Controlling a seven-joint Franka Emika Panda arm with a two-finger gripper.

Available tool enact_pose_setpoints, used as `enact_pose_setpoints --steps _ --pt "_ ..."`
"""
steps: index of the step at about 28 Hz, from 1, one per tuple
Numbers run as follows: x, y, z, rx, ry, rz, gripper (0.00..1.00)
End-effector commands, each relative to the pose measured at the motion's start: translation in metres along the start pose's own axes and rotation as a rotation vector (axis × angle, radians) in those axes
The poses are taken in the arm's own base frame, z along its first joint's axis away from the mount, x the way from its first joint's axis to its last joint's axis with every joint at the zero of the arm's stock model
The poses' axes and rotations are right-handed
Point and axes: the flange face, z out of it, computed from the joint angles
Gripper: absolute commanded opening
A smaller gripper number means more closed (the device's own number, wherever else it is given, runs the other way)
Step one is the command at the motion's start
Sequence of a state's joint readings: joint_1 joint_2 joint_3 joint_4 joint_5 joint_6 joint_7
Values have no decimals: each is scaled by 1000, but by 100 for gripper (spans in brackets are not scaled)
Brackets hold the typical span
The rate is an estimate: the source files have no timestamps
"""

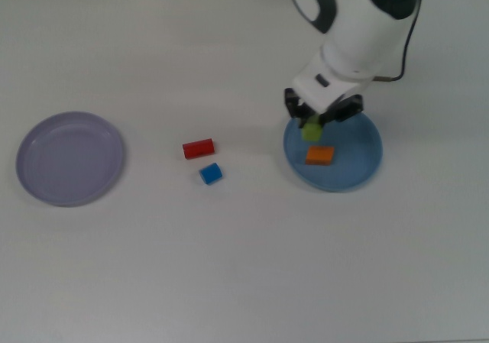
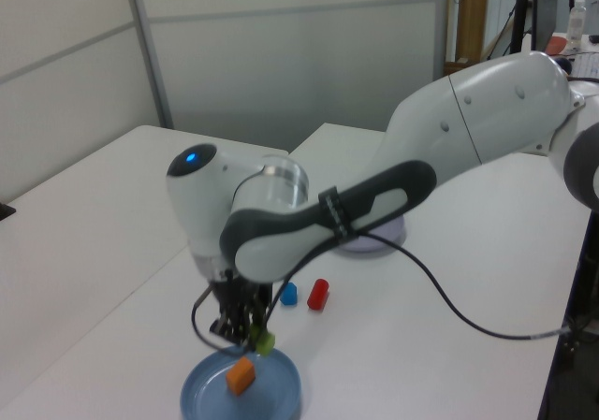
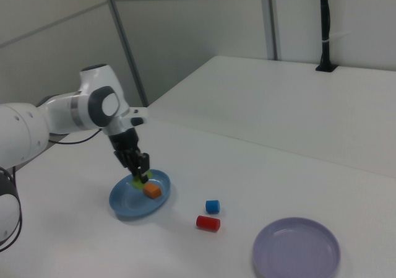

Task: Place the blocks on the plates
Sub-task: 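Lift the green block and place it on the light blue plate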

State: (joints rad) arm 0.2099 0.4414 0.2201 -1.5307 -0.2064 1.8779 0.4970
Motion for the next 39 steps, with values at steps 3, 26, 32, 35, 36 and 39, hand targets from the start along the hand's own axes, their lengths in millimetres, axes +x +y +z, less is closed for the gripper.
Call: enact_pose_setpoints --steps 3,26,32,35,36,39 --pt "-14 -42 24 -21 -15 -88 0" --pt "-18 -66 62 -110 -23 -159 100" --pt "-16 -63 55 -98 -15 -142 100" --pt "-12 -52 49 -96 -10 -125 100" --pt "-9 -47 46 -96 -5 -115 100" --pt "5 -11 34 -87 7 -73 100"
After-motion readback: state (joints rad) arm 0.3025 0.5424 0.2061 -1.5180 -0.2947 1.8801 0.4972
